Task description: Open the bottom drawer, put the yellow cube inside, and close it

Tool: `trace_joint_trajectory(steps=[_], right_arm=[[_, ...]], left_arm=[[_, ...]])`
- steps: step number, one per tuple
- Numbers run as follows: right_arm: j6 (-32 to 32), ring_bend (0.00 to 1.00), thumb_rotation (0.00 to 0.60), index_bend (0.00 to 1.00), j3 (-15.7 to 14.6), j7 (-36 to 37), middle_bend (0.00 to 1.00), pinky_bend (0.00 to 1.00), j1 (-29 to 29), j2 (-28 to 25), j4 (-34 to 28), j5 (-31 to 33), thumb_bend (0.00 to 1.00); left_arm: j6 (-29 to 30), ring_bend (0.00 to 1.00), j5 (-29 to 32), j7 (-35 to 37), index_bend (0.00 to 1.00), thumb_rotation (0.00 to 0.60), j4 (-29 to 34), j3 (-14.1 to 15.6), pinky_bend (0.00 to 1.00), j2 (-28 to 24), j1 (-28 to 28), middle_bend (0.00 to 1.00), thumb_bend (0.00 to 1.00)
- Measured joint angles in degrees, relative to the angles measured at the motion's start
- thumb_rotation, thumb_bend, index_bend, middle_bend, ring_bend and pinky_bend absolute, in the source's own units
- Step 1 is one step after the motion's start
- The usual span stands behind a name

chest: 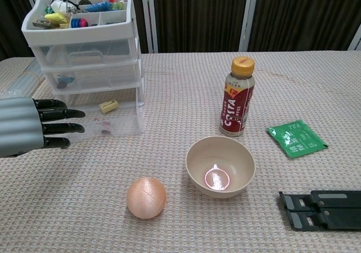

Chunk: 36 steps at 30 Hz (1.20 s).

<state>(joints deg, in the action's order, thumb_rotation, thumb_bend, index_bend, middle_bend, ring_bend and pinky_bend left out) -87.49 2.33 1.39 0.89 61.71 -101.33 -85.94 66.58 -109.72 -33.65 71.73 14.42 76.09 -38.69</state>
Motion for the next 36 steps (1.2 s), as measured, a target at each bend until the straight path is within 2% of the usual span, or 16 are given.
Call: trace_joint_trajectory(steps=[5,12,36], right_arm=[[0.0,0.00,0.600,0.05,0.0,0.1,0.00,0.00,0.0,0.0,0.0,0.0,0.00],[0.1,0.00,0.600,0.05,0.0,0.2,0.00,0.00,0.0,0.0,0.0,0.0,0.00],[0.0,0.00,0.600,0.05,0.0,0.4,0.00,0.00,0.0,0.0,-0.2,0.0,0.00]], left_arm=[[-4.5,0.06,-0.8,-1.4,0.34,0.600,-0.6,0.2,0.19,0.2,-1.9,0.15,1.00],[-9.1,0.06,-0.5,-0.6,0.34,0.600,-2.1,-1.0,0.19,2.1,-4.2,0.14,1.00],[-12.7,0.05,2.9,0.6,0.33,0.600,-4.0,-3.1,0.19,5.4,-3.8,0.13,1.00]])
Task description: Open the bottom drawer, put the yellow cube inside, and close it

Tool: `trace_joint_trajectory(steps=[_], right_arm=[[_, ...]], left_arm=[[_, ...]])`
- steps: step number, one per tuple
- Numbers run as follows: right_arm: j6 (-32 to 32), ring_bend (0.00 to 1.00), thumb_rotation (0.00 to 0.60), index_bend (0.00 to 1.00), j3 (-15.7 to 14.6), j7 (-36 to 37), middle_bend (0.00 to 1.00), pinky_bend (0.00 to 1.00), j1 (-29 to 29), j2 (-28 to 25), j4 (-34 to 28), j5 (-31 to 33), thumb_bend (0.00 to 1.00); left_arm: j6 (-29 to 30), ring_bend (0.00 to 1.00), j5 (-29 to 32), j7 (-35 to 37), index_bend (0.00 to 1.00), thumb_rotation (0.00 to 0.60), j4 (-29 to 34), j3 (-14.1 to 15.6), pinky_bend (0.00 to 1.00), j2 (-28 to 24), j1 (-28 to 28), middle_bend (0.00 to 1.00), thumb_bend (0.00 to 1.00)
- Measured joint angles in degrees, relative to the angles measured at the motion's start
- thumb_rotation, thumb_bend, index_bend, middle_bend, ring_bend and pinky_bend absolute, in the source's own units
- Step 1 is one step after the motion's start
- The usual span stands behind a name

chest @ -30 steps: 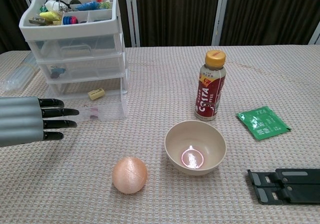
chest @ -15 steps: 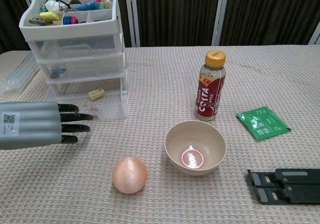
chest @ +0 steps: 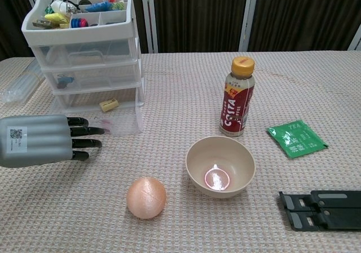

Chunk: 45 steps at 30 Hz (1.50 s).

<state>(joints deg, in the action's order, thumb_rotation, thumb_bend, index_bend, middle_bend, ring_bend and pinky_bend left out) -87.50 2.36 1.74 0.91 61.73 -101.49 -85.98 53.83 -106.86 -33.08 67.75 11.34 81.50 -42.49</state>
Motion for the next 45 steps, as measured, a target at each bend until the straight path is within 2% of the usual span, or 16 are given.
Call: trace_joint_trajectory(steps=[29,45], right_arm=[[-0.2,0.00,0.600,0.05,0.1,0.4,0.00,0.00,0.1,-0.1,0.0,0.0,0.00],[-0.2,0.00,0.600,0.05,0.3,0.8,0.00,0.00,0.1,-0.1,0.0,0.3,0.00]], left_arm=[[-6.4,0.05,9.6,-2.3,0.32,0.600,-4.0,-6.9,0.19,3.4,-1.5,0.13,1.00],[-10.6,0.05,13.7,-3.6,0.32,0.600,-9.6,-9.6,0.19,6.5,-3.6,0.13,1.00]])
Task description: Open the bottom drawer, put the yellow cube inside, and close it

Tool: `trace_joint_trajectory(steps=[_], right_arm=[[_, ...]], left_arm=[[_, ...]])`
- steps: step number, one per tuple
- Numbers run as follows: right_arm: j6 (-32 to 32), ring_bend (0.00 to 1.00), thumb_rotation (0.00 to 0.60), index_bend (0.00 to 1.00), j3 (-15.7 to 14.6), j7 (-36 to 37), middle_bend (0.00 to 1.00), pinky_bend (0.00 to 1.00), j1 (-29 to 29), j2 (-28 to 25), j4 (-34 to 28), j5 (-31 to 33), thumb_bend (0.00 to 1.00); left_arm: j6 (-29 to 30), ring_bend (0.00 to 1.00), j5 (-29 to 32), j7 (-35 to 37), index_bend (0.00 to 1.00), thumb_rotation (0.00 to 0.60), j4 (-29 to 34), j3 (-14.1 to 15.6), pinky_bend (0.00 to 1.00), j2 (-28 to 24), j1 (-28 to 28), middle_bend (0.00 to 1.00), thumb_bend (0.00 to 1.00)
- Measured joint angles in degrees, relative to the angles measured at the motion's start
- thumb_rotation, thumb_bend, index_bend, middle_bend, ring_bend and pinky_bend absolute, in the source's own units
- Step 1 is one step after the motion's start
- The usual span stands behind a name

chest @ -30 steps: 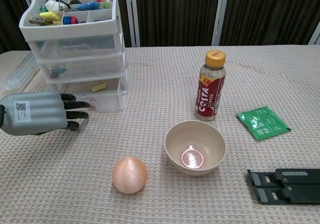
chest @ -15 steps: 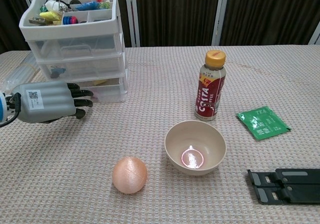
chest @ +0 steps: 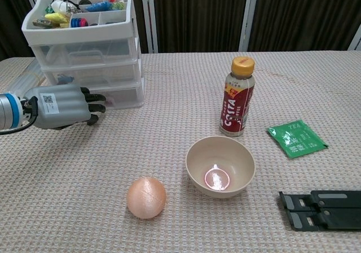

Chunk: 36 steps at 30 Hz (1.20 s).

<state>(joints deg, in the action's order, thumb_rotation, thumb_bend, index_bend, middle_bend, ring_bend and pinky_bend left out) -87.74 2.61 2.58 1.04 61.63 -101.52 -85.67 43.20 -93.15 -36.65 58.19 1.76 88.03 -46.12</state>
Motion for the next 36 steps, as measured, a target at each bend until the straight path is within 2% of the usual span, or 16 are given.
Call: trace_joint_trajectory(steps=[11,20,21,24,25,27,29,32,36], right_arm=[[-0.3,0.00,0.600,0.05,0.0,0.1,0.00,0.00,0.2,-0.1,0.0,-0.1,0.00],[-0.6,0.00,0.600,0.05,-0.1,0.1,0.00,0.00,0.4,-0.3,-0.1,-0.1,0.00],[-0.6,0.00,0.600,0.05,-0.1,0.1,0.00,0.00,0.4,-0.4,-0.1,-0.1,0.00],[-0.6,0.00,0.600,0.05,-0.1,0.0,0.00,0.00,0.5,-0.4,-0.1,-0.1,0.00],[-0.7,0.00,0.600,0.05,-0.1,0.0,0.00,0.00,0.5,-0.4,-0.1,-0.1,0.00],[-0.7,0.00,0.600,0.05,-0.1,-0.2,0.00,0.00,0.5,-0.4,-0.2,0.0,0.00],[-0.6,0.00,0.600,0.05,-0.1,-0.3,0.00,0.00,0.5,-0.4,-0.2,0.0,0.00],[-0.3,0.00,0.600,0.05,-0.1,-0.5,0.00,0.00,0.4,-0.3,-0.2,0.0,0.00],[0.3,0.00,0.600,0.05,-0.2,-1.4,0.00,0.00,0.2,-0.3,-0.3,0.3,0.00]], left_arm=[[-0.7,0.05,2.4,-0.3,0.32,0.600,-1.3,-1.0,0.19,0.8,-0.4,0.13,1.00],[3.7,0.05,0.6,0.8,0.30,0.600,5.0,1.3,0.18,-2.5,1.6,0.12,0.98],[5.1,0.04,0.4,1.1,0.29,0.600,6.4,1.5,0.18,-3.3,2.2,0.12,0.93],[9.6,0.04,-0.1,1.8,0.27,0.600,10.4,2.0,0.15,-5.3,4.3,0.10,0.70],[11.1,0.04,-0.2,2.0,0.25,0.600,11.5,2.0,0.14,-5.9,5.0,0.09,0.60],[15.5,0.02,-0.2,2.8,0.19,0.600,14.1,2.0,0.10,-6.9,7.1,0.05,0.42],[20.0,0.00,0.0,3.9,0.09,0.600,16.6,1.8,0.03,-7.7,9.4,0.01,0.24],[29.5,0.00,0.9,6.0,0.03,0.600,21.9,1.4,0.00,-9.5,14.6,0.00,0.11],[38.2,0.00,2.5,8.2,0.00,0.600,30.5,1.7,0.00,-12.6,21.5,0.00,0.05]])
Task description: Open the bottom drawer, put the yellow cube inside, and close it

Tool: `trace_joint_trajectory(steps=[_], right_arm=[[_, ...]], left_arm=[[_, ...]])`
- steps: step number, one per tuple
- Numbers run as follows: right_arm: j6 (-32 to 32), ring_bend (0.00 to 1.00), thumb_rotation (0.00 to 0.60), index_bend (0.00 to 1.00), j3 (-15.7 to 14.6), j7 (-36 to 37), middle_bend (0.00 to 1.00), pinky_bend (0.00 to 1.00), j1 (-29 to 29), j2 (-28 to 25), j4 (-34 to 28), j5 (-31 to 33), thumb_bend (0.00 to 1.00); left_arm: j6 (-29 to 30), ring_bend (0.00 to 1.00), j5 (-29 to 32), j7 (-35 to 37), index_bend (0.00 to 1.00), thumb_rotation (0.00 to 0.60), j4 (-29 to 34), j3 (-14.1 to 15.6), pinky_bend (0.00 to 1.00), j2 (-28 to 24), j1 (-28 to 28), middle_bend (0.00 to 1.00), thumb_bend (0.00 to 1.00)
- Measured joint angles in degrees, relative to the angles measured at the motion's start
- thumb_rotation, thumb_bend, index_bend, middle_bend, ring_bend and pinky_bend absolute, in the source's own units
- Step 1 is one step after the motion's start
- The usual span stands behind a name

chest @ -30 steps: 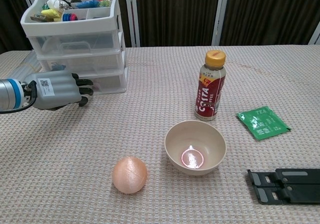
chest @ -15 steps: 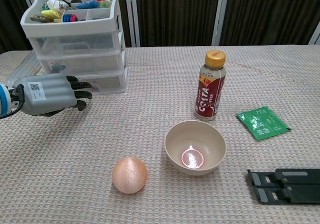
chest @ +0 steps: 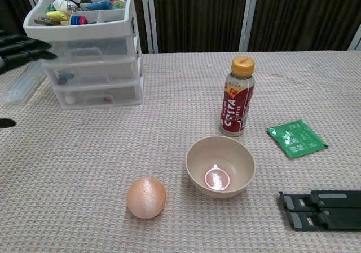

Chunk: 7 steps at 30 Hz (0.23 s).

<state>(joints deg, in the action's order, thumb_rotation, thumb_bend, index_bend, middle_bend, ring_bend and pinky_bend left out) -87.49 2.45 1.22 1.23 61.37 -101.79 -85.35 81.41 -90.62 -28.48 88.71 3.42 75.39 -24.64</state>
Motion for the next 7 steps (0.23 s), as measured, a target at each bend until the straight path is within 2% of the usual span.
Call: trace_joint_trajectory(steps=[3,7], right_arm=[[0.3,0.00,0.600,0.05,0.0,-0.6,0.00,0.00,-0.2,0.1,-0.1,0.2,0.00],[0.4,0.00,0.600,0.05,0.0,-1.2,0.00,0.00,-0.3,0.3,-0.1,0.2,0.00]], left_arm=[[3.8,0.00,1.7,1.9,0.00,0.600,5.9,0.9,0.00,-2.9,5.2,0.00,0.05],[6.7,0.00,3.3,3.8,0.00,0.600,9.8,3.4,0.00,-6.4,10.1,0.00,0.05]])
